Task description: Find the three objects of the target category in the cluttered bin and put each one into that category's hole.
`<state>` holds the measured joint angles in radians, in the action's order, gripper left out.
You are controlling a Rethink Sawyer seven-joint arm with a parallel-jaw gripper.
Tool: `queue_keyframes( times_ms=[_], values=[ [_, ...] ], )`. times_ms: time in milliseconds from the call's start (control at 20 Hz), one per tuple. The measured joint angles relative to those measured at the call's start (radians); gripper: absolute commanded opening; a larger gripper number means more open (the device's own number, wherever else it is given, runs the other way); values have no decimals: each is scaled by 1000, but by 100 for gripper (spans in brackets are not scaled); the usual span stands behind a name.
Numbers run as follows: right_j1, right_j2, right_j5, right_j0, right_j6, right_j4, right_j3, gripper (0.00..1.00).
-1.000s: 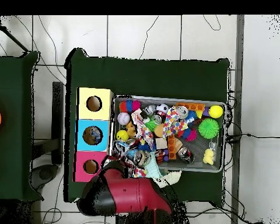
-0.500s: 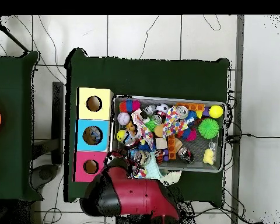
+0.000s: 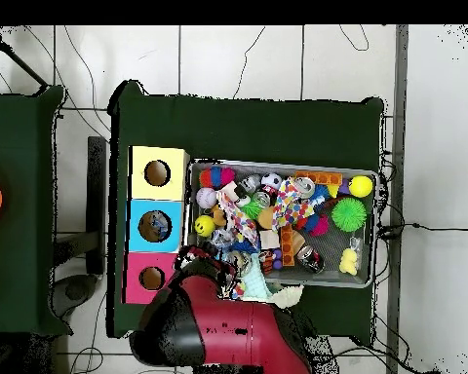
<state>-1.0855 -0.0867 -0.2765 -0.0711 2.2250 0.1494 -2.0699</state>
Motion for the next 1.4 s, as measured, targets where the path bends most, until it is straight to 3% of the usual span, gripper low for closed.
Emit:
queue_keyframes(
  times_ms=[450,900,1400],
  values=[
    [-8,1,-29,-7,0,-5,9,0],
    [41,29,-26,-140,0,-3,9,0],
    [88,32,11,-166,0,-3,10,0]
  ],
)
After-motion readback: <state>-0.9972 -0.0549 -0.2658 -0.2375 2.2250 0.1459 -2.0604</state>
